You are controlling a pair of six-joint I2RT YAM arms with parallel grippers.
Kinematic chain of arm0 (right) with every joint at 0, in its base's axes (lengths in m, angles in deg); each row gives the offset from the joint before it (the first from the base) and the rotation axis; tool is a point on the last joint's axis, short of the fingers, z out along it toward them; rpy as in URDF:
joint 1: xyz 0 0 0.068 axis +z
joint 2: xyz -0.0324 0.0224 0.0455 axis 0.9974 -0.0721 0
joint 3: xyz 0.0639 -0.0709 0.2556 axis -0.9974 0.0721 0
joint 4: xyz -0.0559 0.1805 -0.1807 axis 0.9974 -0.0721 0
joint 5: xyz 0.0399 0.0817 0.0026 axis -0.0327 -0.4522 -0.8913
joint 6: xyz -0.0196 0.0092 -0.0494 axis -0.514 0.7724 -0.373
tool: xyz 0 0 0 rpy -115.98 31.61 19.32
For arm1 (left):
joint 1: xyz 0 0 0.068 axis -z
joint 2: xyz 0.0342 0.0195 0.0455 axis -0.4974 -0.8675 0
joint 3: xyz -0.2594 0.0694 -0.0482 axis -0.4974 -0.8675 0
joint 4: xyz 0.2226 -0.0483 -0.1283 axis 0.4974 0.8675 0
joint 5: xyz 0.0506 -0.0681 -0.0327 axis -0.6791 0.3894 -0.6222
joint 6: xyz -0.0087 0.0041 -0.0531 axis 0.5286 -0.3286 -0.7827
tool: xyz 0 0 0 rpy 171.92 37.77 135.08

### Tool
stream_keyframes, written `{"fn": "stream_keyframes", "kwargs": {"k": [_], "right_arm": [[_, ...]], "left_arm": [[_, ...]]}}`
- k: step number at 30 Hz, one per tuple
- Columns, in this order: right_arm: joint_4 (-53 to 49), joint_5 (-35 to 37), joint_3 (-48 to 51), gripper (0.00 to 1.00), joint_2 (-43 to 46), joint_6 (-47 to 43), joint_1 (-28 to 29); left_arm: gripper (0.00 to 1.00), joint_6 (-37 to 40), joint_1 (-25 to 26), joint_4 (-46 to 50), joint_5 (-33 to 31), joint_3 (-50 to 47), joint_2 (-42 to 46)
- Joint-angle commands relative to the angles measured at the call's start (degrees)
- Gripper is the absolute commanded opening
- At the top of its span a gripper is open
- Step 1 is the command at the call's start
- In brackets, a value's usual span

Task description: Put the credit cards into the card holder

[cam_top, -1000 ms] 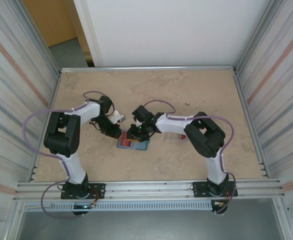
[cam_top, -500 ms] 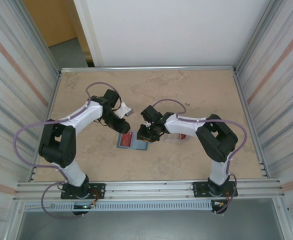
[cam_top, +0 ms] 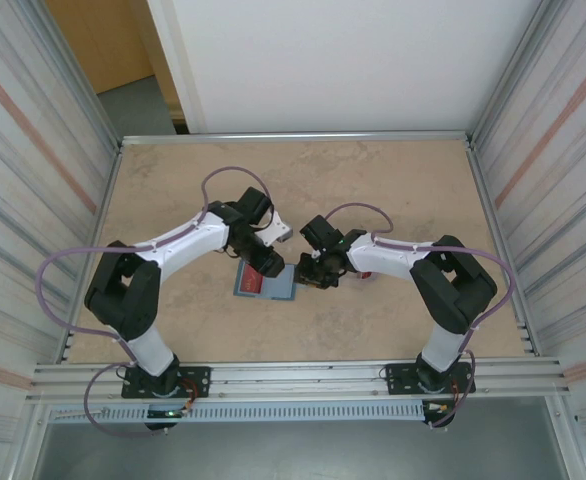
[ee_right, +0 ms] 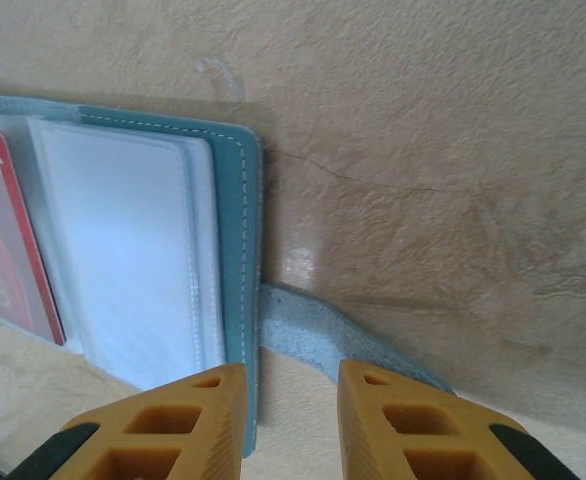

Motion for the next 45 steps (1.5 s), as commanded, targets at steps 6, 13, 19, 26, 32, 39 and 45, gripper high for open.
{"fn": "stream_keyframes", "kwargs": {"k": [6,13,19,26,32,39,45], "right_arm": [[1.28,0.98,2.5,0.28,1.0,-0.46,-1.01],[3.03,0.47,3.98,0.27,0.47,0.16,-1.33],[3.25,-0.15,3.77,0.27,0.03,0.26,-1.41],[3.39,-0.19,3.79,0.27,-0.07,0.15,-1.47],[3.55,-0.31,4.21,0.27,0.12,0.06,-1.61],[3.04,-0.48,3.47,0.27,0.82,-0.46,-1.61],[2.99,-0.51,3.29,0.27,1.06,-0.67,-1.63]], "left_arm": [[0.56,0.05,3.41,-0.39,-5.09,-0.85,-3.47],[0.56,-1.11,3.64,-0.36,-5.97,-1.28,-6.32],[0.52,-1.54,3.98,-0.2,-6.33,-0.85,-8.55],[0.43,-2.54,3.94,-0.57,-7.77,-1.16,-10.93],[0.33,-2.28,3.93,-0.96,-7.63,-1.66,-11.73],[0.22,-1.78,3.95,-1.43,-8.04,-2.28,-11.99],[0.12,-1.89,4.0,-1.29,-7.35,-2.11,-12.03]]}}
